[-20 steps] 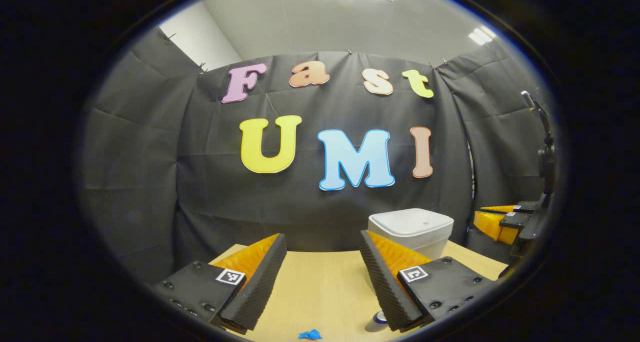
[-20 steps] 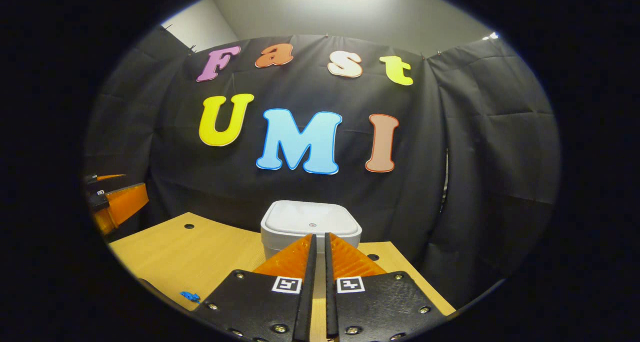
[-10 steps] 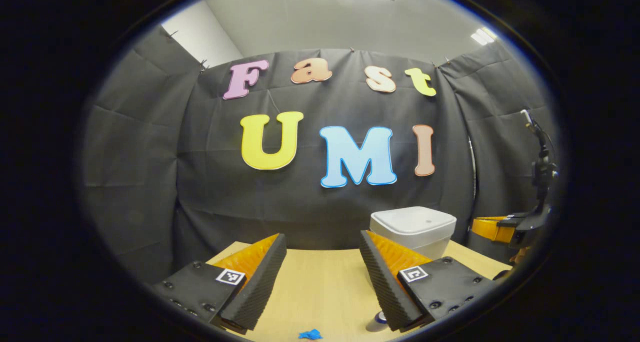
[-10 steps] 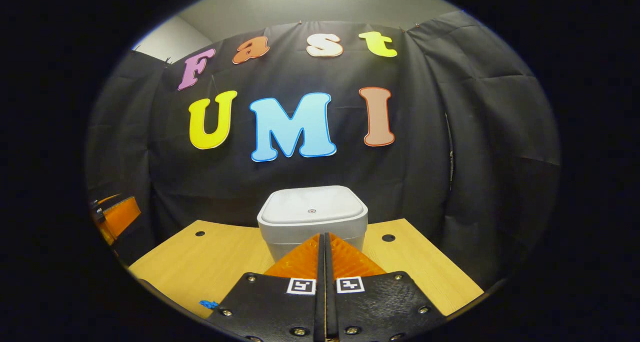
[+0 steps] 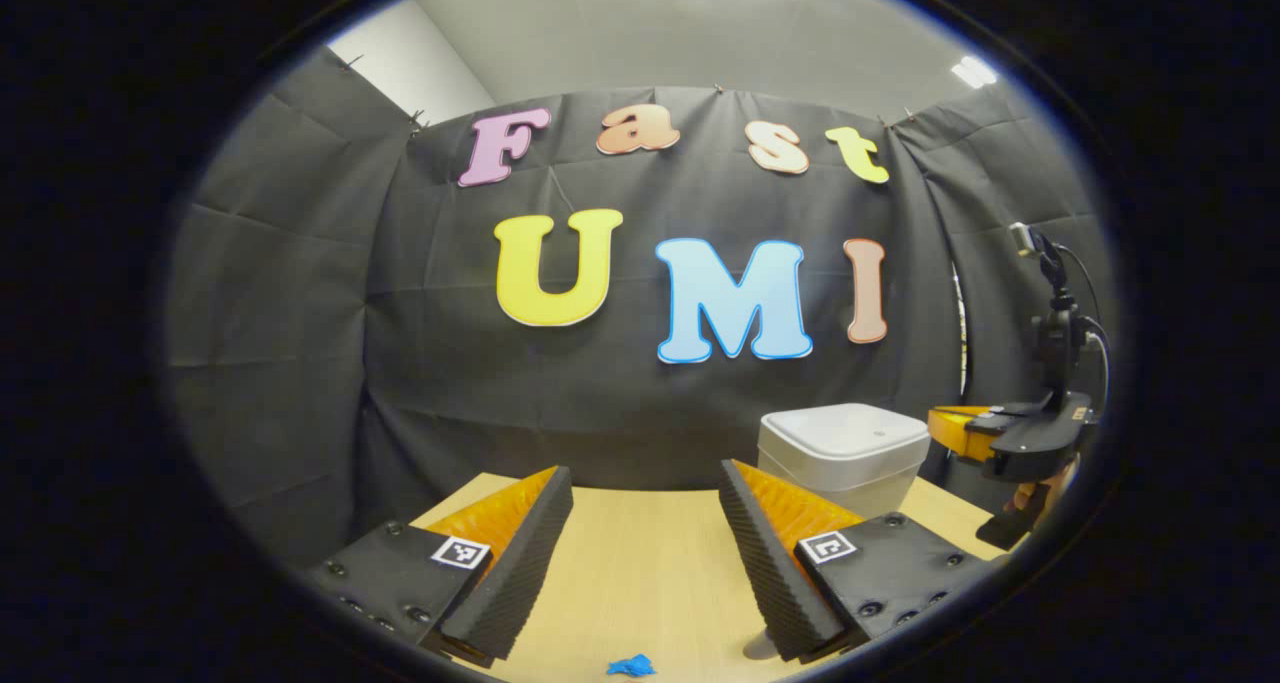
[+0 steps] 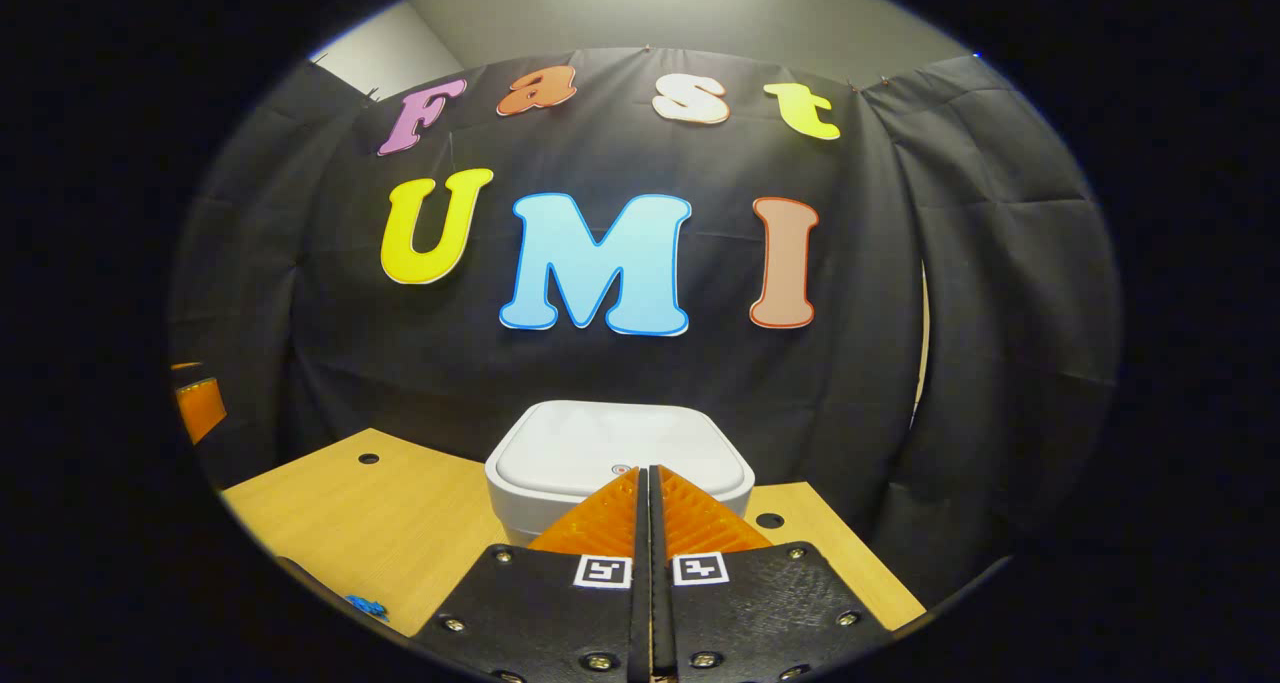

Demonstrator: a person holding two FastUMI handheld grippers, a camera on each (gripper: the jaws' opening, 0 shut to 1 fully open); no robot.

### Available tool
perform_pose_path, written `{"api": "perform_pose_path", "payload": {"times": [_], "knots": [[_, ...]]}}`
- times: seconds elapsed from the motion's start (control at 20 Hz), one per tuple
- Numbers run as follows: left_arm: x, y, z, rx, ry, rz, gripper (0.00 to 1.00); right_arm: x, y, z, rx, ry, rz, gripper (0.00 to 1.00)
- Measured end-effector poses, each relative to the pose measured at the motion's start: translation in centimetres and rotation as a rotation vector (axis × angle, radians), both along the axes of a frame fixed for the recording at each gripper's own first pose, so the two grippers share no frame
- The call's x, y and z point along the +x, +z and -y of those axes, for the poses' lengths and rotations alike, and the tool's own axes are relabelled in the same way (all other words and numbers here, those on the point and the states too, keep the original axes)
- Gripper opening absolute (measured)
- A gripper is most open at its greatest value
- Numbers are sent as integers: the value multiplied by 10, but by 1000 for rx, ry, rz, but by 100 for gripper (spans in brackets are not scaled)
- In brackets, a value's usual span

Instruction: Press the lid of the desktop garbage bin to open it, pick up the crumpled paper on the desktop and throw it into the bin, then pick up the pop can on the desktop and drop it into the bin, and finally close the garbage bin lid.

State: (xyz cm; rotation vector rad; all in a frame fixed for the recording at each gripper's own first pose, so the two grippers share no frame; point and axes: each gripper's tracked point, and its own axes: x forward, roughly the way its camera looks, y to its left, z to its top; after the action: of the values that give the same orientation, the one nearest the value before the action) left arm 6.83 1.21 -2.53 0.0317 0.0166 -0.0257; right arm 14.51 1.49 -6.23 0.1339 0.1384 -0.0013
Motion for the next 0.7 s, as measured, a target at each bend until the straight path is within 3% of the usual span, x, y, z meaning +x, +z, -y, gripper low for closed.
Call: {"api": "perform_pose_path", "payload": {"times": [0.1, 0.35, 0.7], "knots": [[2, -7, -2, 5, 4, -29, 99, 17, 2, -2, -24, 6, 15, 1], [4, -12, -3, -4, 4, -42, 96, 52, -8, -4, -40, 20, -9, 1], [5, -16, -13, -19, 22, -39, 96, 59, -26, -14, -30, 46, -62, 1]]}}
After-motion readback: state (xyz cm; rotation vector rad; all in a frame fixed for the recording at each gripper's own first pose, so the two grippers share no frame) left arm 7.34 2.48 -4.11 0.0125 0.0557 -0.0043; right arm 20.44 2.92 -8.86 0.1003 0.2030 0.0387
